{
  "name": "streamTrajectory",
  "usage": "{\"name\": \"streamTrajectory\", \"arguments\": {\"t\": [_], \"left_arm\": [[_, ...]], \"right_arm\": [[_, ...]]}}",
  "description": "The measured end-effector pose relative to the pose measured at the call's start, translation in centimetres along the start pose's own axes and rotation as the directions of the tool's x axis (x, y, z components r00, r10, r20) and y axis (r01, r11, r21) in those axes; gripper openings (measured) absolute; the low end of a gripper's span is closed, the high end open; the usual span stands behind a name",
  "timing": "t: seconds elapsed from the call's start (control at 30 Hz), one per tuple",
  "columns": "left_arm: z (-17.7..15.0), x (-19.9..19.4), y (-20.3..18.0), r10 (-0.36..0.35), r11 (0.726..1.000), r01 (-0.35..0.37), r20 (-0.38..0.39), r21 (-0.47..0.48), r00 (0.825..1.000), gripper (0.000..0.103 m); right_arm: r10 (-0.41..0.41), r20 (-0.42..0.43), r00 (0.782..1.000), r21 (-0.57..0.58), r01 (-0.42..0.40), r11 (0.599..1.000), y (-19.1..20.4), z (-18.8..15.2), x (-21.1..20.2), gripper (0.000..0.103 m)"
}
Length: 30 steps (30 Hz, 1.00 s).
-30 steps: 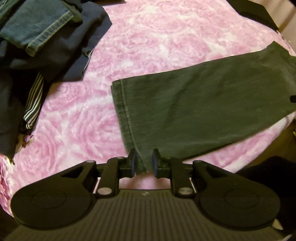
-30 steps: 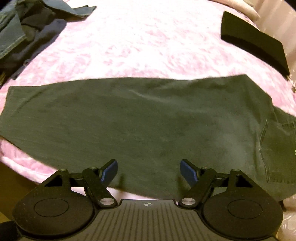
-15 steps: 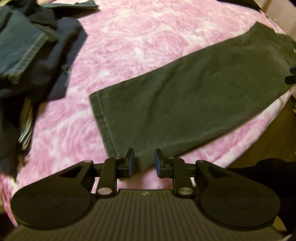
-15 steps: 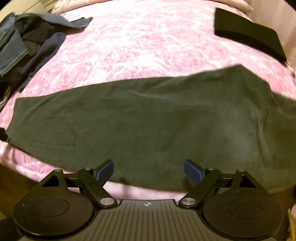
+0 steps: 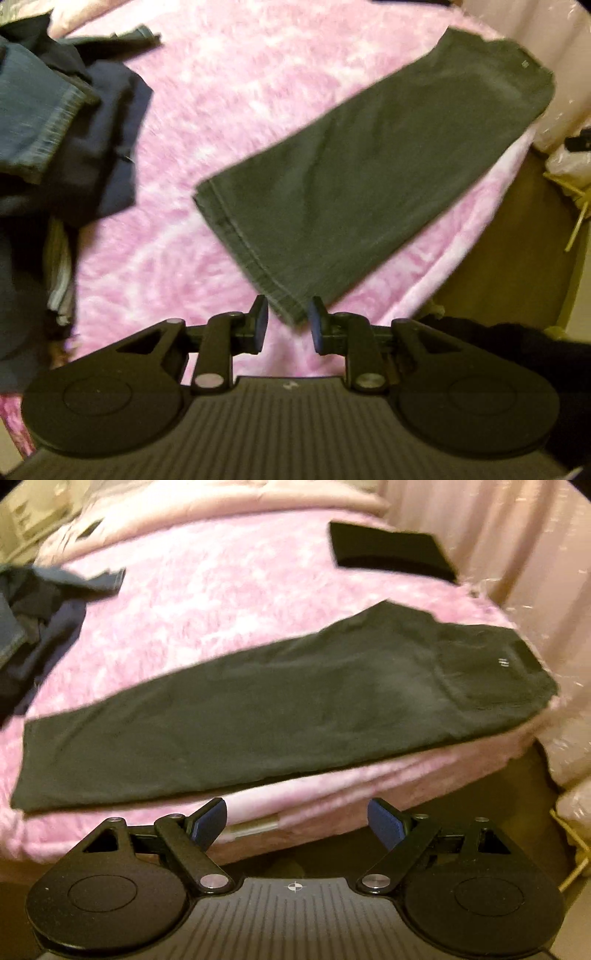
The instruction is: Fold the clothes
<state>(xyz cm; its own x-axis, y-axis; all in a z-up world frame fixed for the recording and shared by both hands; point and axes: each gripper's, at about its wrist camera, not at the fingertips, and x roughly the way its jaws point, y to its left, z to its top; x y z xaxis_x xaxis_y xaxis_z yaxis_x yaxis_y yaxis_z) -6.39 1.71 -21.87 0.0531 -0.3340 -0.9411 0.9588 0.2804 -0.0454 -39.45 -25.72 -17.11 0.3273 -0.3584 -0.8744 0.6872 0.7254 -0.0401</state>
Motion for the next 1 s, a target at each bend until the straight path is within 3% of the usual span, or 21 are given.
{"name": "streamTrajectory", "arguments": {"t": [0.13,0.17,0.2,0.3,0.6,0.73,1.0], "left_arm": [[0.3,-3.3,0.2,-0.026,0.999,0.025,0.027,0.039,0.999,0.024],[0.5,-3.9,-0.1,-0.029,0.998,0.027,0.03,0.056,0.999,0.027],[0.7,-4.5,-0.4,-0.031,0.997,0.029,0.033,0.074,0.999,0.029],[1.4,-5.9,-1.4,-0.033,0.994,0.028,0.044,0.11,0.999,0.041],[3.2,-7.7,-3.5,-0.037,0.995,0.03,0.066,0.096,0.997,0.091],[4.0,-8.2,-4.3,-0.02,0.994,0.01,0.085,0.113,0.996,0.098],[4.0,-8.6,-4.3,-0.012,0.992,-0.001,0.097,0.126,0.995,0.099]], "right_arm": [[-0.049,0.038,0.998,0.079,0.046,0.996,1.4,-0.5,-3.5,0.086],[-0.059,0.045,0.997,0.089,0.055,0.994,1.7,-0.5,-4.3,0.09],[-0.071,0.051,0.996,0.099,0.065,0.993,1.9,-0.6,-5.1,0.1],[-0.107,0.065,0.992,0.111,0.1,0.989,1.5,-0.3,-6.7,0.102],[-0.127,0.034,0.991,0.181,0.119,0.976,-1.4,0.8,-8.4,0.102],[-0.134,0.024,0.991,0.195,0.126,0.973,-1.8,1.0,-8.9,0.102],[-0.126,0.019,0.992,0.2,0.12,0.973,-1.1,0.8,-9.6,0.102]]}}
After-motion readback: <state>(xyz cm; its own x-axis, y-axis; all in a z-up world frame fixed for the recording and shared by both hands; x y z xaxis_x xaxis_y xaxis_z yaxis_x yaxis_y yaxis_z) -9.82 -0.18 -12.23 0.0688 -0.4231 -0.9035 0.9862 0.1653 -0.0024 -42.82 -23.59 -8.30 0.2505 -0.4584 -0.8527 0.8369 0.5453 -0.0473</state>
